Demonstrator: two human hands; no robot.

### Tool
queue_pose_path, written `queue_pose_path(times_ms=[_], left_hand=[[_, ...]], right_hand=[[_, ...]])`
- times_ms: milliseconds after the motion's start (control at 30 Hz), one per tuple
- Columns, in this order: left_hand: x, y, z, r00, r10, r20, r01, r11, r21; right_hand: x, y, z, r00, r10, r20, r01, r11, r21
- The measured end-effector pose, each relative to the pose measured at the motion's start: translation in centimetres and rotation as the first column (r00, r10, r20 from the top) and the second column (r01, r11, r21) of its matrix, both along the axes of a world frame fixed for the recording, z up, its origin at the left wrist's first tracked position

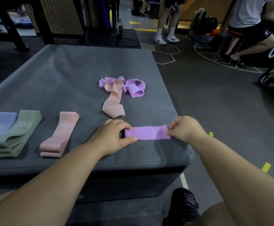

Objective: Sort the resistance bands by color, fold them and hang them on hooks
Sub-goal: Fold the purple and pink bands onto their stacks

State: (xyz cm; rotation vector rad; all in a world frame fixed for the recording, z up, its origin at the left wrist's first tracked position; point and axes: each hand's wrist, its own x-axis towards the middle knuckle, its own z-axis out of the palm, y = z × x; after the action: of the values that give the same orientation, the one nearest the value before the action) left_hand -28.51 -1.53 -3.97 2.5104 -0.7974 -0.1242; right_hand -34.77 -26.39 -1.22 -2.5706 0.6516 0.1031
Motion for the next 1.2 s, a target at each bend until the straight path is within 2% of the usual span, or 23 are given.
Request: queue_pose_path(times_ms=[133, 233, 400, 533, 633, 733, 800, 1067, 1133, 1200], left_hand=[[-0.5, -0.8, -0.4, 0.99, -0.003, 0.142, 0.004, 1.0, -0.011], [-1.2, -1.5, -0.4, 0.974, -0.1, 0.203, 0.085, 0.993, 0.081], [-2.5, -2.5, -1.0, 0.974, -0.218, 0.069, 0.178, 0.913, 0.366], [-2.5, -2.6, -1.3, 0.974, -0.224, 0.03, 0.192, 0.893, 0.407], [-2.3, -2.7, -1.4, 0.972, -0.235, 0.014, 0.206, 0.876, 0.437], [-2.3, -2.6, -1.4, 0.972, -0.235, -0.005, 0.212, 0.87, 0.445], [-2.3, -2.6, -1.4, 0.971, -0.238, -0.014, 0.219, 0.867, 0.448], [-2.0, -2.5, -1.3, 0.97, -0.227, -0.084, 0.241, 0.872, 0.425], [-1.8, -2.5, -1.1, 0.971, -0.215, -0.101, 0.238, 0.897, 0.374], [-1.4, -2.3, -1.3, 0.975, -0.185, -0.119, 0.209, 0.95, 0.232]], right_hand=[[0.1, 0.0, -0.1, 1.0, 0.019, 0.005, -0.018, 0.999, -0.048], [0.0, -0.1, -0.4, 0.999, 0.039, 0.031, -0.038, 0.998, -0.049], [-0.6, 0.3, -0.9, 0.954, 0.27, 0.129, -0.242, 0.95, -0.2], [-1.0, 1.3, -1.2, 0.847, 0.485, 0.218, -0.416, 0.86, -0.295], [-1.2, 2.0, -1.7, 0.826, 0.56, 0.063, -0.519, 0.8, -0.302], [-1.6, 2.5, -2.2, 0.833, 0.525, -0.172, -0.553, 0.789, -0.269], [-1.9, 2.6, -2.6, 0.834, 0.503, -0.226, -0.55, 0.792, -0.265], [-2.1, 2.4, -3.4, 0.839, 0.498, -0.22, -0.543, 0.794, -0.272], [-2.1, 2.4, -3.3, 0.847, 0.491, -0.206, -0.53, 0.813, -0.242], [-2.0, 2.2, -3.3, 0.876, 0.46, -0.147, -0.481, 0.86, -0.172]])
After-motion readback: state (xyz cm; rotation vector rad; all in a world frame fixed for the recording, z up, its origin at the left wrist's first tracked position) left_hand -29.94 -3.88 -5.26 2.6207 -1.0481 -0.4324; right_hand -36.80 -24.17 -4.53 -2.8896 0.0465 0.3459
